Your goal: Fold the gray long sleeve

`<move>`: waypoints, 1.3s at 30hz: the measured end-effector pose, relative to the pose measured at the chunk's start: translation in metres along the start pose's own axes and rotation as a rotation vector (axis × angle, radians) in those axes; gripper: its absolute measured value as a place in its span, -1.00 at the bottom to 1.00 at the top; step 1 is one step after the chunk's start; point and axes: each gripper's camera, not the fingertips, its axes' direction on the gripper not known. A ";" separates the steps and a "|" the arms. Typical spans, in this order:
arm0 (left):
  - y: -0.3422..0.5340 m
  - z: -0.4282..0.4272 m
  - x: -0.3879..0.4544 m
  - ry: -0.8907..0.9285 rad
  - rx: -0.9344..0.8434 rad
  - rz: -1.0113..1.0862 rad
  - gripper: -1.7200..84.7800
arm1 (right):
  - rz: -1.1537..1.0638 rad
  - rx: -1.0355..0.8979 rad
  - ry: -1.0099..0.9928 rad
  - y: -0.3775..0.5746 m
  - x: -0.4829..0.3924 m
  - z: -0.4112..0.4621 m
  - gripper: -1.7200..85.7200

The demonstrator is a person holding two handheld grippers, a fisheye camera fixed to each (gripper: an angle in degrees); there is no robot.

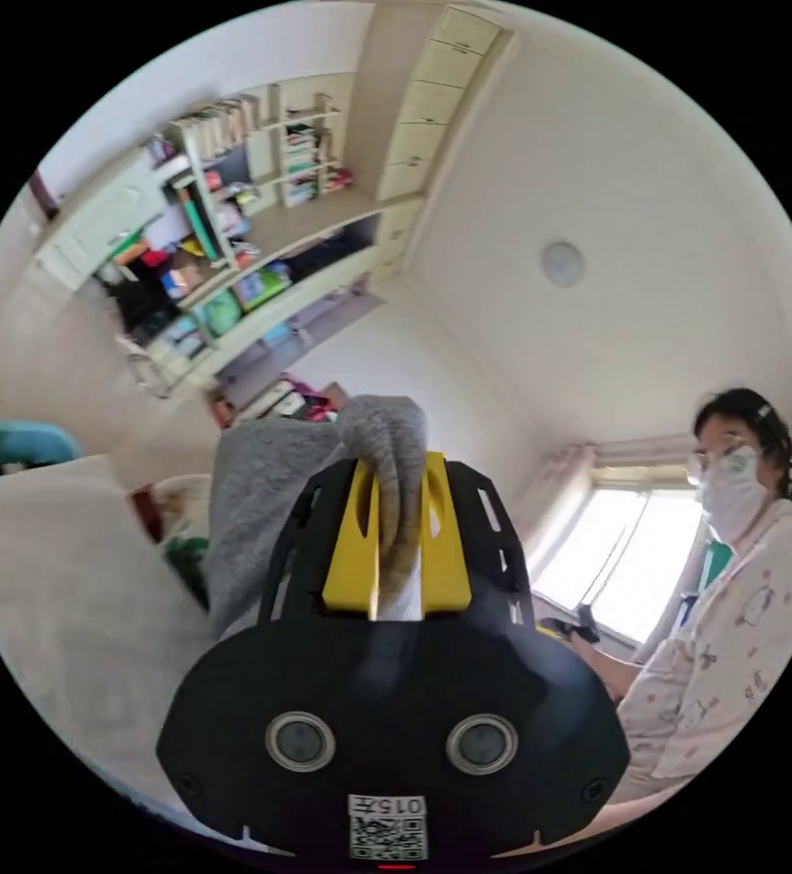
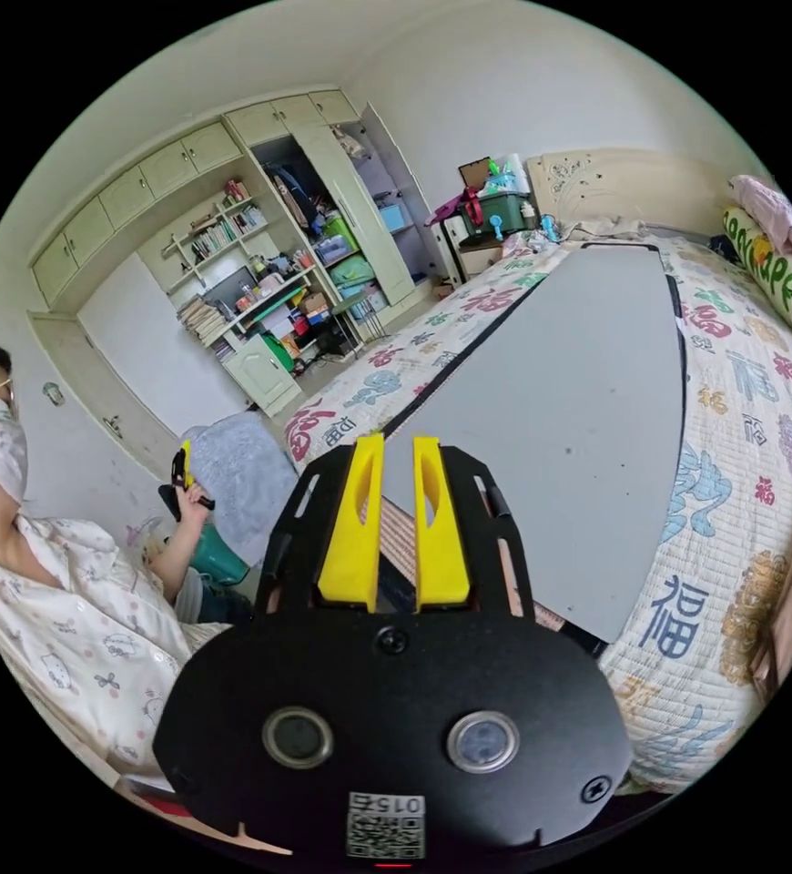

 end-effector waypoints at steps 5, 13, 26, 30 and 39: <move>-0.002 0.097 0.096 0.289 -0.271 0.239 -0.80 | -0.056 0.064 -0.122 -0.031 0.006 -0.045 -0.81; 0.167 0.230 0.220 0.430 -0.365 0.414 -0.79 | -0.109 0.059 -0.399 -0.115 0.032 -0.090 -0.59; 0.396 0.258 0.257 0.346 -0.879 0.591 -0.75 | 0.355 -0.123 -0.285 -0.144 0.249 -0.145 -0.53; 0.395 0.253 0.243 0.415 -0.936 0.574 -0.73 | 0.482 -0.099 -0.363 -0.154 0.294 -0.168 -0.56; 0.353 0.247 0.168 0.560 -0.769 0.172 -0.79 | 0.627 0.062 -0.510 -0.163 0.369 -0.217 -0.62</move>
